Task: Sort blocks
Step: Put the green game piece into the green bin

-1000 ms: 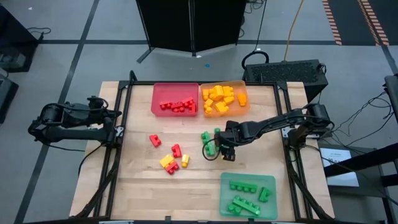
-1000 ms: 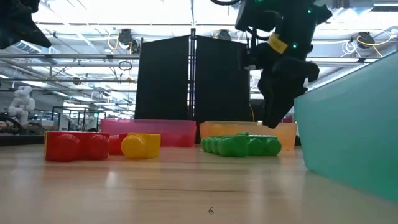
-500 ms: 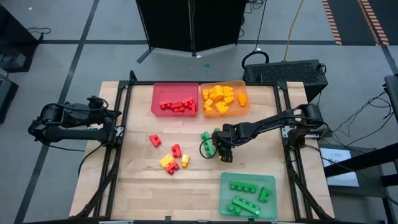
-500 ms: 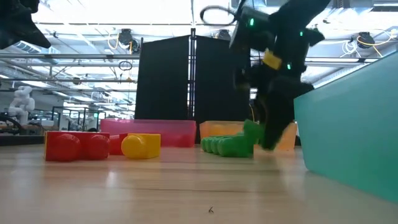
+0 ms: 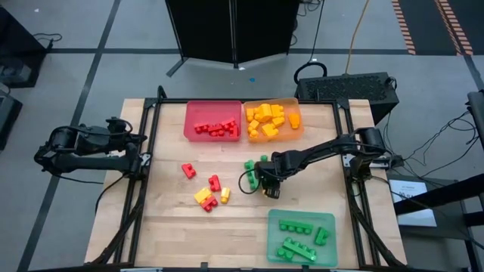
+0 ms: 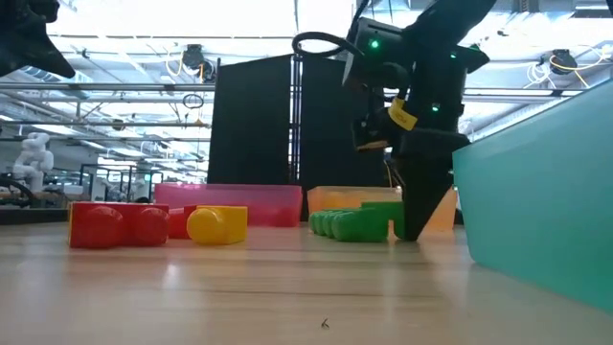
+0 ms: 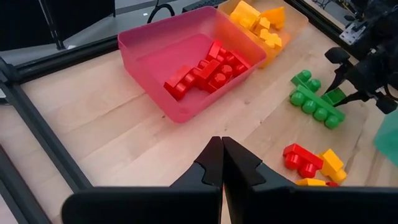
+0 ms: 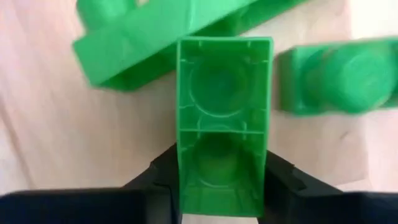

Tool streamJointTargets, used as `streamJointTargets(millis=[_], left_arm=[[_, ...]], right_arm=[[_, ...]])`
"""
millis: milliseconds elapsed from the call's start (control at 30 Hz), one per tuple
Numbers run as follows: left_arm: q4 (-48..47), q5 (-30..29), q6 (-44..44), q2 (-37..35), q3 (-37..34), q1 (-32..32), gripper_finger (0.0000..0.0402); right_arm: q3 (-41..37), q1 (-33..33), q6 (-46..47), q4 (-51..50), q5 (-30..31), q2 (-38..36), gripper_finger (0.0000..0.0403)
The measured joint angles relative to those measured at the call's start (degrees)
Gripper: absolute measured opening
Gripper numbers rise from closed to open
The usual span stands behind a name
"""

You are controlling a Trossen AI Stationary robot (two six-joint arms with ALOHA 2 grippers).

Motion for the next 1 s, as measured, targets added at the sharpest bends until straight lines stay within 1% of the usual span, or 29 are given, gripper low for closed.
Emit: streamJointTargets(millis=[133, 300, 400, 500, 633, 767, 867, 1000], left_arm=[[0.0, 0.0, 0.0, 0.0, 0.0, 0.0, 0.0002], [0.0, 0.0, -0.1, 0.0, 0.0, 0.0, 0.0002], [0.0, 0.0, -0.1, 0.0, 0.0, 0.0, 0.0002], [0.0, 0.0, -0.1, 0.0, 0.0, 0.0, 0.0002], [0.0, 0.0, -0.1, 0.0, 0.0, 0.0, 0.0002], [0.0, 0.1, -0.1, 0.0, 0.0, 0.0, 0.0002], [0.0, 0.1, -0.1, 0.0, 0.0, 0.0, 0.0002], [0.0, 0.3, -0.1, 0.0, 0.0, 0.0, 0.0002]], right_arm=[[1.9, -0.1, 0.2, -1.0, 0.7, 0.1, 0.0118], [5.2, 0.2, 2.8, -5.7, 0.2, 0.1, 0.0118], [10.0, 1.3, 3.1, -12.4, 0.1, 0.1, 0.0118], [16.9, 3.9, 3.3, -19.5, -0.3, 0.1, 0.0118], [27.5, 10.0, 8.3, -27.9, -2.7, -0.2, 0.0118], [34.3, 19.4, 18.4, -32.3, -3.4, -0.2, 0.0118], [35.4, 26.7, 28.5, -33.4, -3.3, -0.2, 0.0118], [34.5, 35.0, 41.8, -38.8, -3.3, -0.1, 0.0118]])
